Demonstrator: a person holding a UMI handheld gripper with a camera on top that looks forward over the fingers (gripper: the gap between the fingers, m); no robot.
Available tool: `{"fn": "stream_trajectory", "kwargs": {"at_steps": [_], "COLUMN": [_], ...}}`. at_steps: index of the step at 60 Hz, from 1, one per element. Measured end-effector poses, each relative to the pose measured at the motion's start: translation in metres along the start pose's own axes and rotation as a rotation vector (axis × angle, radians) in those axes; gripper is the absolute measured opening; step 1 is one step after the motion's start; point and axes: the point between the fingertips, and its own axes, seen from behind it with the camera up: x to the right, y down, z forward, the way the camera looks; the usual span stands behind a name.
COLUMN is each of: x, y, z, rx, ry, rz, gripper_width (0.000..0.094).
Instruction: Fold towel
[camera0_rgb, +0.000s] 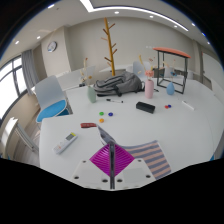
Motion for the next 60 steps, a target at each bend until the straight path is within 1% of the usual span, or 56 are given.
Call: {"fn": "stream_trajectory", "kwargs": {"at_steps": [4, 12, 23, 30, 35, 37, 38, 39, 40, 43, 45, 46, 50, 55, 60], "x": [0.041, 0.119, 0.192, 0.215, 0.226, 0.228, 0.228, 0.229, 0.23, 0.23, 0.227, 0.224, 0.21, 0.193, 0.17], "y": [-0.014, -0.006, 0.035, 0.066, 0.078, 0.081, 0.08, 0.079, 0.077, 0.065, 0.057, 0.052, 0.035, 0.01, -0.003], "z": [-0.004, 0.006, 0.042, 0.062, 0.07, 0.066, 0.065, 0.062, 0.059, 0.047, 0.034, 0.025, -0.018, -0.09, -0.156], "rx": [0.017, -0.002, -0.056, -0.1, -0.106, -0.111, -0.111, -0.111, -0.11, -0.1, -0.091, -0.088, -0.088, -0.077, -0.071], "ry": [0.044, 0.121, 0.182, 0.195, 0.21, 0.215, 0.216, 0.218, 0.225, 0.23, 0.226, 0.223, 0.201, 0.199, 0.185], "rz": [-0.01, -0.013, -0.049, -0.073, -0.092, -0.098, -0.099, -0.1, -0.1, -0.106, -0.104, -0.099, -0.1, -0.112, -0.113], "gripper_width": [0.0025, 0.0024, 0.0025, 0.0024, 0.0039, 0.0104, 0.0175, 0.0281, 0.041, 0.0873, 0.0803, 0.0798, 0.0863, 0.0849, 0.085]}}
